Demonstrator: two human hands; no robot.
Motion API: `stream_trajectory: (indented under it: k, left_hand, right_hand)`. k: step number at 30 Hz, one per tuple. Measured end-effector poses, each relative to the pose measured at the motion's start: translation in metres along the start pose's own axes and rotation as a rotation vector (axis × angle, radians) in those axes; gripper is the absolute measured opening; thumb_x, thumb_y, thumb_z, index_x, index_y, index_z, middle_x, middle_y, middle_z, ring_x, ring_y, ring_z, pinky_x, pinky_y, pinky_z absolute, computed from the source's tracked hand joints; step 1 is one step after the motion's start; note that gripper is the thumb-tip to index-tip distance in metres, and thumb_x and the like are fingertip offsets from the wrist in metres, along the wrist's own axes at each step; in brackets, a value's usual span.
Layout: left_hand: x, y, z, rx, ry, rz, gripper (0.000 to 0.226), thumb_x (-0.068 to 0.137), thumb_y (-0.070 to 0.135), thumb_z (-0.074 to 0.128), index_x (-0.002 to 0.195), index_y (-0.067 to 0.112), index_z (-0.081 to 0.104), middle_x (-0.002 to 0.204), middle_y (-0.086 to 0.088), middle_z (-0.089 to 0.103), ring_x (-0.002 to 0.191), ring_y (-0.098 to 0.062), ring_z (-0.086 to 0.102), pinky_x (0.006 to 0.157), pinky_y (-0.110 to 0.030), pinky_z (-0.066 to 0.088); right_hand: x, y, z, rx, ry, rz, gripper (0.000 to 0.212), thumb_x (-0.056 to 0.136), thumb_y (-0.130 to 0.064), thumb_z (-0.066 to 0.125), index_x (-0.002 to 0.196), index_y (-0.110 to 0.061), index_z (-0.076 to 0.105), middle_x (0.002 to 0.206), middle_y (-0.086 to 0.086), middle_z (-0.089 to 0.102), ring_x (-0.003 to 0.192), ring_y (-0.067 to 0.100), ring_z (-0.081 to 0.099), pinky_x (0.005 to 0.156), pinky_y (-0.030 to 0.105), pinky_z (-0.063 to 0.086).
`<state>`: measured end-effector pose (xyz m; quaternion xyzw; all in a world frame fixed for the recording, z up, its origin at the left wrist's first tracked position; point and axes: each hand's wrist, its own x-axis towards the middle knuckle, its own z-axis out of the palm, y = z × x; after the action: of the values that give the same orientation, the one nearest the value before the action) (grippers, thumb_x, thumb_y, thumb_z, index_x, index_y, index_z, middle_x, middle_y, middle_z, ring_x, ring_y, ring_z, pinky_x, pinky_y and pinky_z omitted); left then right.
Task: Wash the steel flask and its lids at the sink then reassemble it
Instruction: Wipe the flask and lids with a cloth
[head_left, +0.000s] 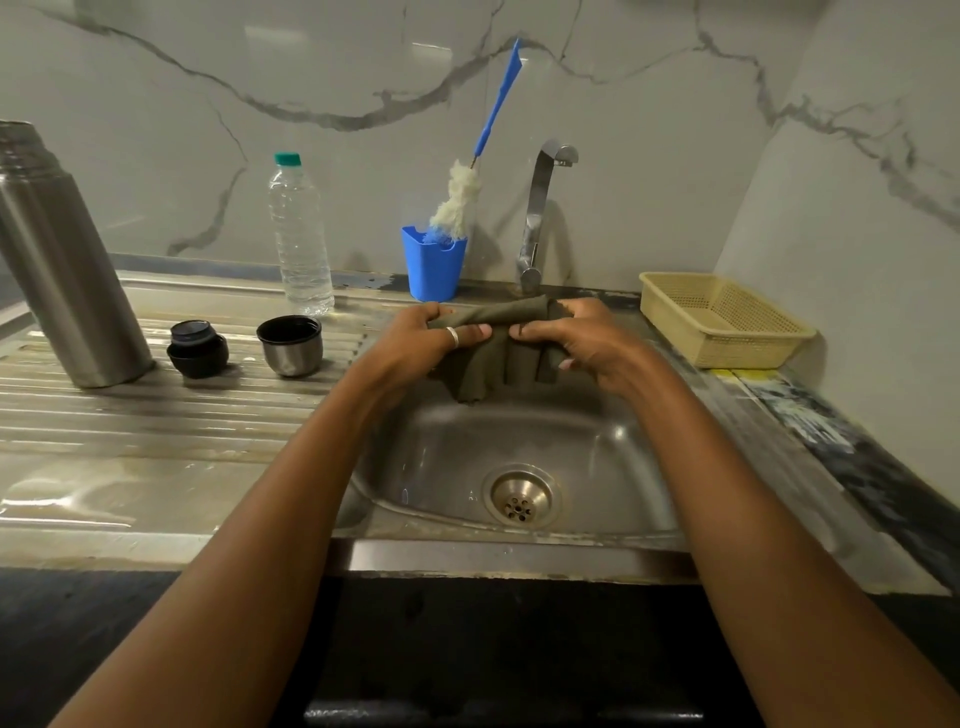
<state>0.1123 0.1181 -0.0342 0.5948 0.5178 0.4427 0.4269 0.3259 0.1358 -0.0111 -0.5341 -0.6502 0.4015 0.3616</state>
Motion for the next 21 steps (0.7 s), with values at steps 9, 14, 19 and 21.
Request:
stream_trajectory:
  k: [9,14,19,21]
  left_hand:
    - [0.014,0.026,0.047,-0.318,0.041,-0.026,0.050,0.077,0.002,0.084,0.122,0.005,0.062,0.108,-0.015,0.073,0.101,-0.029,0.073,0.088,-0.045,0.061]
    - [0.045,0.066,0.095,-0.205,0.073,0.034,0.071,0.080,0.013,0.086,0.133,0.016,0.039,0.121,-0.011,0.059,0.105,-0.027,0.068,0.089,-0.040,0.061]
    - [0.084,0.107,0.168,-0.115,-0.038,0.130,0.047,0.088,0.002,0.074,0.123,0.026,0.052,0.119,-0.015,0.059,0.102,-0.027,0.066,0.073,-0.034,0.062]
    - [0.100,0.118,0.191,-0.029,-0.089,0.109,0.027,0.088,-0.001,0.072,0.102,0.022,0.066,0.116,-0.014,0.064,0.106,-0.029,0.066,0.084,-0.038,0.062]
  right_hand:
    - [-0.003,-0.009,-0.038,0.235,0.184,0.073,0.017,0.076,-0.005,0.085,0.087,-0.003,0.072,0.076,0.008,0.075,0.074,0.023,0.074,0.072,0.035,0.063]
    - [0.005,-0.018,-0.106,0.034,0.359,0.059,0.036,0.076,-0.005,0.082,0.108,-0.004,0.067,0.093,0.004,0.064,0.090,0.021,0.065,0.086,0.050,0.060]
    - [0.014,-0.018,-0.185,-0.131,0.448,0.045,0.015,0.087,0.001,0.066,0.095,-0.011,0.071,0.092,0.003,0.068,0.089,0.017,0.066,0.073,0.030,0.056]
    - [0.022,-0.010,-0.208,-0.206,0.446,0.090,0.010,0.085,0.000,0.067,0.092,-0.005,0.074,0.092,0.007,0.072,0.088,0.021,0.069,0.083,0.034,0.059]
